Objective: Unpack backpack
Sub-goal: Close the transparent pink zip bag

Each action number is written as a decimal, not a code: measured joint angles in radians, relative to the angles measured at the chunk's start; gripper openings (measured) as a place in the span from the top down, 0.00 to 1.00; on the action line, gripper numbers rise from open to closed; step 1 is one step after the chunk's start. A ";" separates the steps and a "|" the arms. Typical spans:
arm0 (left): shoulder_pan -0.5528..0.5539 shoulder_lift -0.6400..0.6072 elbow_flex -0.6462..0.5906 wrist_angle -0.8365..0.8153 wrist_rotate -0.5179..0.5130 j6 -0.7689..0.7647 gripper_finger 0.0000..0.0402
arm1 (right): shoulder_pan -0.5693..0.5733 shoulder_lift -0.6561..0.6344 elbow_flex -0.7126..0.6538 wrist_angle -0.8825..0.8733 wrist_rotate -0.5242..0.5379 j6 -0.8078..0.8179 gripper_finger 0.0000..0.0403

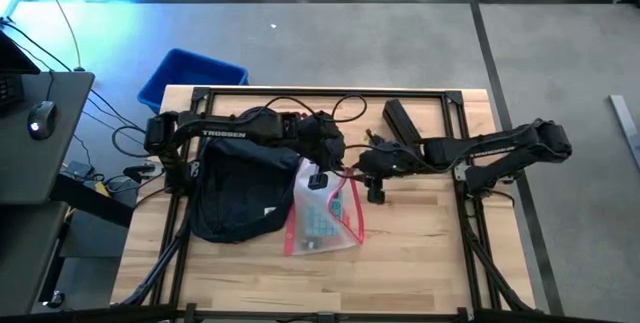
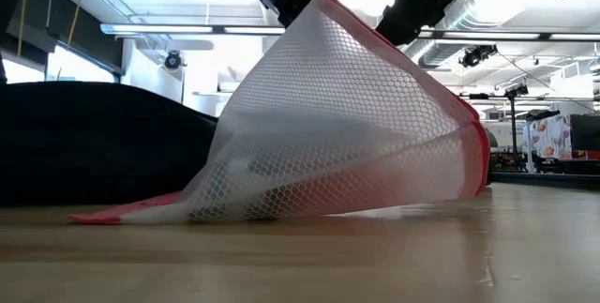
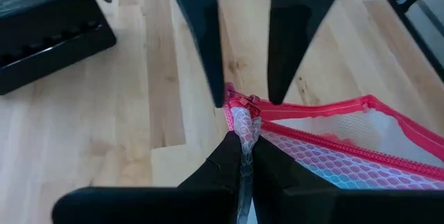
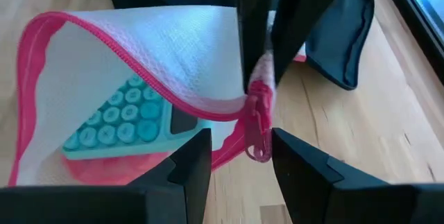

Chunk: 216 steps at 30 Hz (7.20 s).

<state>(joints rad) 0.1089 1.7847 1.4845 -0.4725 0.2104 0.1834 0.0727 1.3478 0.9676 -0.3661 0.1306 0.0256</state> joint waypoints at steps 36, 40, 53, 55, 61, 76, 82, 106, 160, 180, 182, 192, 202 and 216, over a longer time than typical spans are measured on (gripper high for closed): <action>-0.006 0.000 0.002 -0.010 -0.119 -0.026 1.00 | 0.106 0.090 -0.001 -0.037 -0.041 0.359 1.00; -0.010 -0.002 0.002 -0.016 -0.117 -0.056 1.00 | 0.106 0.001 0.000 -0.046 0.031 0.384 1.00; -0.025 -0.049 0.002 -0.039 -0.111 -0.140 1.00 | 0.112 -0.005 0.000 0.001 0.205 0.498 0.71; -0.032 -0.051 0.002 -0.041 -0.111 -0.157 1.00 | 0.112 -0.005 0.000 0.033 0.237 0.496 0.65; -0.052 -0.103 0.011 -0.052 -0.130 -0.196 1.00 | 0.112 -0.016 0.000 0.120 0.217 0.441 0.52; -0.043 -0.179 0.011 -0.110 -0.299 -0.260 1.00 | 0.096 -0.038 0.000 0.086 0.074 0.419 0.45; -0.044 -0.179 0.011 -0.113 -0.302 -0.260 1.00 | 0.137 -0.047 0.000 -0.162 -0.028 0.418 0.47; -0.052 -0.205 0.011 -0.116 -0.353 -0.253 1.00 | 0.189 0.167 -0.001 -0.256 -0.041 0.351 0.98; 0.047 -0.207 -0.798 0.582 -0.052 -0.716 0.61 | 0.243 -0.051 0.000 -0.428 -0.045 0.272 1.00; 0.080 0.059 -0.808 1.013 0.125 -0.863 0.54 | 0.243 -0.046 0.000 -0.417 -0.045 0.315 1.00; 0.080 0.073 -0.806 1.041 0.130 -0.864 0.56 | 0.243 -0.042 0.000 -0.416 -0.051 0.315 1.00; 0.076 -0.002 -0.754 0.960 0.192 -0.786 0.97 | 0.244 -0.028 0.000 -0.450 -0.025 0.381 1.00; -0.029 -0.311 -0.643 0.659 0.016 -0.483 1.00 | 0.242 -0.029 0.000 -0.589 0.168 0.341 1.00; -0.225 -0.449 -0.633 0.705 -0.243 -0.379 1.00 | 0.208 -0.226 0.133 -0.737 0.174 0.305 0.70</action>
<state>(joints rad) -0.1166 1.3357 0.8513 0.2323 -0.0324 -0.1953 0.2802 1.1217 1.1007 -1.1034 0.3042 0.3311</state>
